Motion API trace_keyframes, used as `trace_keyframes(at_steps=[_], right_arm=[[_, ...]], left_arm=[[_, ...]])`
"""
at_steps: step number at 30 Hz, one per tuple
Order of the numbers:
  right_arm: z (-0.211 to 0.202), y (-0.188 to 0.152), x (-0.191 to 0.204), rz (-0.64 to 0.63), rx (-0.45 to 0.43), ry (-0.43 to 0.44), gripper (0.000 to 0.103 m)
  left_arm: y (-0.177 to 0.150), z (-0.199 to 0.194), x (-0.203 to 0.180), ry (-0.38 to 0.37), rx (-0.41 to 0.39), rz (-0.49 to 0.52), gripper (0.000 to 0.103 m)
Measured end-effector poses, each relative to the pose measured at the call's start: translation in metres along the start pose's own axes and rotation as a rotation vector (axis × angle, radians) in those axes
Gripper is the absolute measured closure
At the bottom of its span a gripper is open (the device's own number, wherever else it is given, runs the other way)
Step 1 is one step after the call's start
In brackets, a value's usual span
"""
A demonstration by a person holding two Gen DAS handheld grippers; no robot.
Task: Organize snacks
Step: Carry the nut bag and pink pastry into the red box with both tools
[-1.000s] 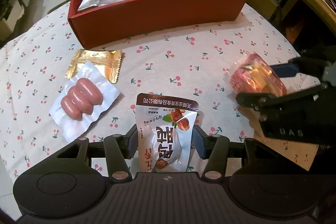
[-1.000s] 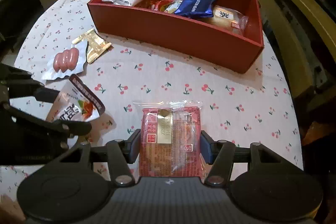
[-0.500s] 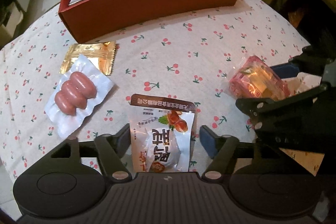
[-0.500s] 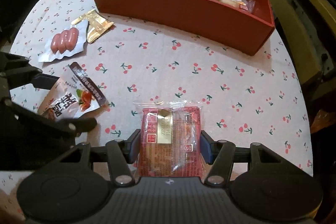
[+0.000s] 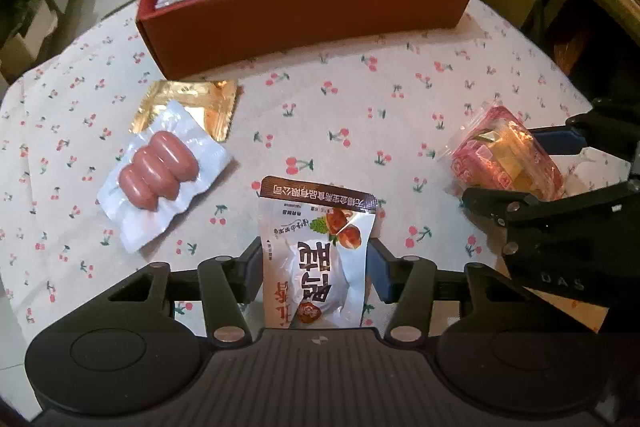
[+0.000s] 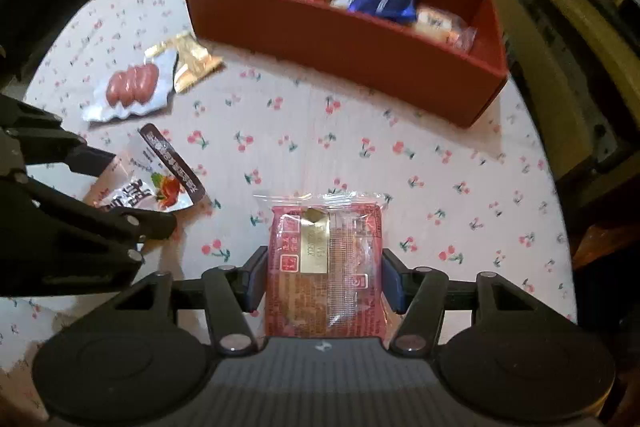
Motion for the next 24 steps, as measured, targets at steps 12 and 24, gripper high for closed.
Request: trace_keyframes(at_steps=[12,24], right_arm=[[-0.037,0.032,-0.013,0.082,-0.149,-0.023,0.038],[-0.027,0.097,-0.047,0.19,-0.211,-0.077,0.038]], left_arm=[[0.038,-0.052,0.0,0.03,-0.137,-0.035,0.044],[0.111,-0.049,0.019,0.007,-0.231,-0.085,0.047]])
Point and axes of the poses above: each gripper's, at about its wrist camera, not at the fingertips, and z roughly the way its jaws point, x to its left, y to its top, the point moved 3 cm from there along z, roughly the way its jaws point, and after that the axes turned 1 degree about x, right-handed, at the moved point
